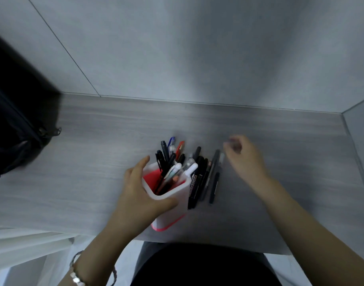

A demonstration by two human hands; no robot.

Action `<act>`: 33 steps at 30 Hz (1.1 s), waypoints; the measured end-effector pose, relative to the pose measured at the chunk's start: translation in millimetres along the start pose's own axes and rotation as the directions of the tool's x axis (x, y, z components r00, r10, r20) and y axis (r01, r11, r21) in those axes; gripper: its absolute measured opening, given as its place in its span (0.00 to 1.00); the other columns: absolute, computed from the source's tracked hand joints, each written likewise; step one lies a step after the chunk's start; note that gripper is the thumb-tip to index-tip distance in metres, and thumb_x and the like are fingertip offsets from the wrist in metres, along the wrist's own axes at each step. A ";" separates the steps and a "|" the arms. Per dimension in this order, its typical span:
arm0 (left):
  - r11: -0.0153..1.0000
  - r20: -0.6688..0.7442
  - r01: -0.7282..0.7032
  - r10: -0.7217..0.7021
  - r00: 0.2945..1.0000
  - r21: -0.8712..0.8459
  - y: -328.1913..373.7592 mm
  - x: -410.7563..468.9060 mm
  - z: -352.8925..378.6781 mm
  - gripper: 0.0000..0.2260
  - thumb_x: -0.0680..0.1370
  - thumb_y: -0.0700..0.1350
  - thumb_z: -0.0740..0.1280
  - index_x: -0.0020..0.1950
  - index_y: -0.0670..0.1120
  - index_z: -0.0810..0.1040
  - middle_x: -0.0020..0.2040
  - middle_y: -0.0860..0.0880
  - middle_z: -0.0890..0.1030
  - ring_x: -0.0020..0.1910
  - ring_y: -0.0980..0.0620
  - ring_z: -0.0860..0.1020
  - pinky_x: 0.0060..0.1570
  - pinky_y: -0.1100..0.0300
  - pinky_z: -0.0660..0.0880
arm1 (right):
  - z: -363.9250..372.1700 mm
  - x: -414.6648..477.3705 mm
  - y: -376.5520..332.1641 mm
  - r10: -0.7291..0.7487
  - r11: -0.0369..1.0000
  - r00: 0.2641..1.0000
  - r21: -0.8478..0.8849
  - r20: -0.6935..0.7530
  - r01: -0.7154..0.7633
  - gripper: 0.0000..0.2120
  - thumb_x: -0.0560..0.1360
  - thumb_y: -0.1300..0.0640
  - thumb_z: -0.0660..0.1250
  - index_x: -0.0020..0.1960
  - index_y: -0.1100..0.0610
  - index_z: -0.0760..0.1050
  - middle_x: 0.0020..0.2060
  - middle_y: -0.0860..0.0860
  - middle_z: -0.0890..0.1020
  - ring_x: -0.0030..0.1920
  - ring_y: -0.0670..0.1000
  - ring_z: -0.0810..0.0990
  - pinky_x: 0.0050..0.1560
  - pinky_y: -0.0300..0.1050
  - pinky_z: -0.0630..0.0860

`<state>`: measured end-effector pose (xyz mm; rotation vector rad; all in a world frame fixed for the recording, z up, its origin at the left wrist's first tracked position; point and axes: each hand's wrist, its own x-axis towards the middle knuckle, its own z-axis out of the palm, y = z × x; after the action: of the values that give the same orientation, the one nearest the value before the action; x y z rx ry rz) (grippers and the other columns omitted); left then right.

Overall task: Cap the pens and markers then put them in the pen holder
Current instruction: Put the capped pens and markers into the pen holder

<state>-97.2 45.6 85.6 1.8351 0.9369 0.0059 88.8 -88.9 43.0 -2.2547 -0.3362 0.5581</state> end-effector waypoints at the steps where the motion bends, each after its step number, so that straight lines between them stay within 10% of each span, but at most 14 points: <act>1: 1.000 -0.003 0.008 -0.008 1.000 -0.001 -1.9 -0.3 -0.8 0.44 0.63 0.41 0.78 0.72 0.54 0.57 0.59 0.57 0.60 0.56 0.56 0.66 0.54 0.61 0.65 | 2.8 5.4 12.6 0.155 0.976 0.986 -0.165 0.061 -0.143 0.21 0.77 0.51 0.60 0.64 0.64 0.69 0.60 0.61 0.76 0.60 0.59 0.75 0.58 0.43 0.70; 6: 1.000 -0.014 0.026 -0.026 1.000 0.003 -5.2 -0.8 -0.5 0.44 0.63 0.41 0.77 0.72 0.53 0.57 0.59 0.57 0.60 0.56 0.56 0.65 0.55 0.60 0.65 | 44.8 5.3 27.9 0.202 0.920 0.974 -0.360 0.100 -0.154 0.18 0.74 0.48 0.63 0.54 0.63 0.73 0.50 0.61 0.80 0.51 0.60 0.79 0.41 0.44 0.70; 12: 1.000 -0.006 0.022 -0.022 1.000 -0.010 -2.0 -2.1 1.6 0.43 0.63 0.39 0.77 0.72 0.53 0.58 0.59 0.57 0.60 0.57 0.58 0.64 0.56 0.62 0.63 | 63.9 11.5 17.9 0.194 0.942 0.977 -0.296 0.089 -0.160 0.22 0.71 0.60 0.66 0.63 0.65 0.67 0.56 0.61 0.78 0.56 0.59 0.77 0.49 0.43 0.71; 26: 0.999 0.062 0.016 -0.018 0.998 0.028 2.3 -0.7 11.9 0.44 0.63 0.41 0.77 0.72 0.53 0.56 0.60 0.56 0.60 0.56 0.57 0.66 0.55 0.63 0.64 | 5.5 3.3 60.9 0.252 0.899 0.958 -0.399 0.134 -0.181 0.09 0.69 0.60 0.69 0.43 0.65 0.73 0.42 0.62 0.76 0.45 0.58 0.77 0.37 0.42 0.65; 33: 0.997 0.078 -0.064 0.060 0.995 0.053 15.0 4.5 18.0 0.43 0.63 0.42 0.77 0.71 0.53 0.57 0.58 0.56 0.61 0.47 0.63 0.68 0.52 0.67 0.63 | -67.3 -6.7 -15.4 0.163 0.898 0.978 0.429 -0.127 -0.094 0.10 0.73 0.59 0.64 0.33 0.53 0.74 0.30 0.54 0.76 0.29 0.46 0.77 0.32 0.38 0.78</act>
<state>-77.9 31.7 87.1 1.9016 0.8341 -0.0526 115.0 -123.5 97.0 -1.8910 0.0200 0.4620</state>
